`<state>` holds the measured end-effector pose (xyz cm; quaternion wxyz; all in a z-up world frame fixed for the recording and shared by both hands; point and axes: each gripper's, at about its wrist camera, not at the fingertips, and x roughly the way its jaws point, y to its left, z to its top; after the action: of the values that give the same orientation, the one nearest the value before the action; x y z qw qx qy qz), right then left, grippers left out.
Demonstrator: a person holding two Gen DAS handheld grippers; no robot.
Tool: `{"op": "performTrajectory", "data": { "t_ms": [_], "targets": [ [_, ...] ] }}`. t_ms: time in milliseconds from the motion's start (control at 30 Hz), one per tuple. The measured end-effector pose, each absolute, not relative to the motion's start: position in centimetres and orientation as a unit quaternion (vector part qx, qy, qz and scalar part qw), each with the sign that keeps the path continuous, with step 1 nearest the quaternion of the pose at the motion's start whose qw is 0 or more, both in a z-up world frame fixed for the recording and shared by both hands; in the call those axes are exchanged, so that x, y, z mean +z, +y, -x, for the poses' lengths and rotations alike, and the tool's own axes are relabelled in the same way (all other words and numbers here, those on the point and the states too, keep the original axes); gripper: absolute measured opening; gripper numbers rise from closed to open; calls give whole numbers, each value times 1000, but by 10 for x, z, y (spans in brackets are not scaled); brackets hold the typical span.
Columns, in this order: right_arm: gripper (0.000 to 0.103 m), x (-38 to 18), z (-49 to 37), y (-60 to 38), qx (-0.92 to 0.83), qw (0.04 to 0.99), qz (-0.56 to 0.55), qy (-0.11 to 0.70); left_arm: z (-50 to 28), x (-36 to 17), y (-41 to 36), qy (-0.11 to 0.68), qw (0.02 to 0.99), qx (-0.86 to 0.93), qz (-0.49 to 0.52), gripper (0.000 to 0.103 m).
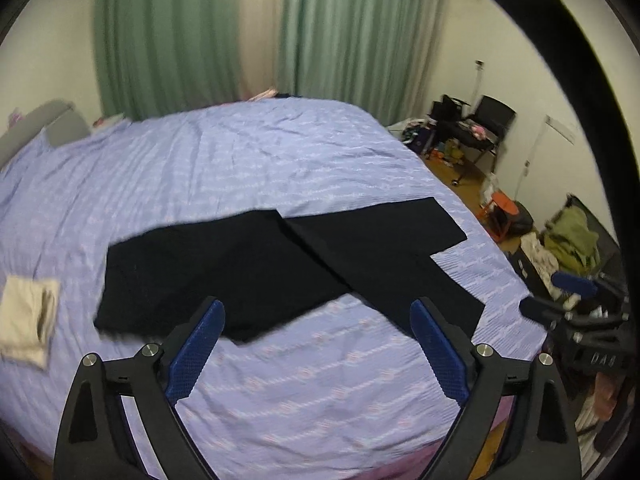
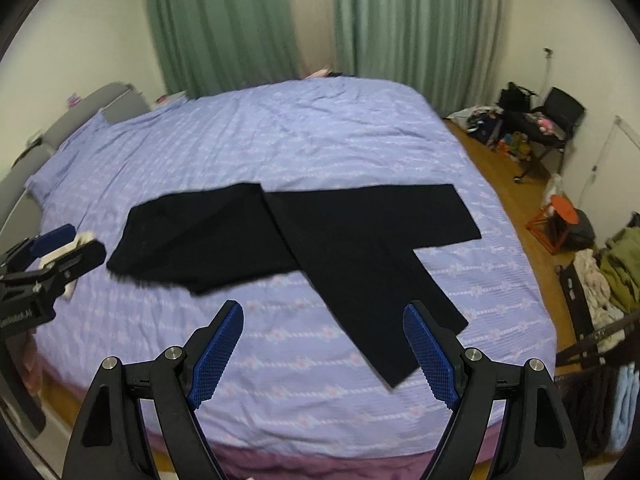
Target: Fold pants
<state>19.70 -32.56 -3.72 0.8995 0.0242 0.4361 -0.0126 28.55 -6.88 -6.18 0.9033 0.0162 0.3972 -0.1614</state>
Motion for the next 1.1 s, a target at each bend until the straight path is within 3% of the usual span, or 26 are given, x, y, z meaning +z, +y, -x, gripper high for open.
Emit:
{"op": "performTrajectory", "data": {
  "t_ms": [267,533,900,1100],
  "targets": [
    [82,-79,-185,-389,59,880,17,471,-244,-98,-136,432,898,-84,15,95],
    [82,-127,-188,-417,89,853,8,514,-234,-135,-177,464,883,-64,-21,95],
    [66,-218,-221,-413,86,810,18,579,-268,-204,-199,545,835,-60,-41,95],
    [63,-263,-248,-408,73,781,33,620,-290,-233,-207,576,813,-63,-47,95]
  ]
}}
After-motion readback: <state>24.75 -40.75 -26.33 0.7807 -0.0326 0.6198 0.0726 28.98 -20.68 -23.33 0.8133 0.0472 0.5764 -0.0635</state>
